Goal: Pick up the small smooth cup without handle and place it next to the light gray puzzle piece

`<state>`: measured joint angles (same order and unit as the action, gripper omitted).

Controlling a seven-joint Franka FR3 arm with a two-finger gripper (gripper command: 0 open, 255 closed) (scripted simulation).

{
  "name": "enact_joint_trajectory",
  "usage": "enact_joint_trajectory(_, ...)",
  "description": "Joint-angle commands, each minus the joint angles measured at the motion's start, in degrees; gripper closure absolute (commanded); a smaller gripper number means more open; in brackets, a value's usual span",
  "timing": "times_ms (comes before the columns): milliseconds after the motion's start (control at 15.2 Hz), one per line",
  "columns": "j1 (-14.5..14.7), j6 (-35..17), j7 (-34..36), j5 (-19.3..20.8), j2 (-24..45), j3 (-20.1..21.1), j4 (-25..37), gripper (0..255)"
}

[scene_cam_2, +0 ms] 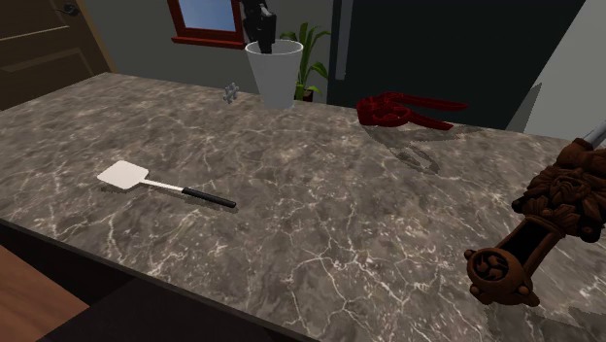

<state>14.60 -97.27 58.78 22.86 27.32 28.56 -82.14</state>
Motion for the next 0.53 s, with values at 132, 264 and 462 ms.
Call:
enact_joint_trajectory(132,-0.2,-2.7,0.6,0.5,0.8,-0.3,-2.1,255)
enact_joint_trajectory(264,-0.3,-4.0,1.0,0.7,1.1,-0.4,-3.1,255)
enact_joint_trajectory(462,-0.3,-5.9,1.5,1.2,1.8,-0.6,-4.5,255)
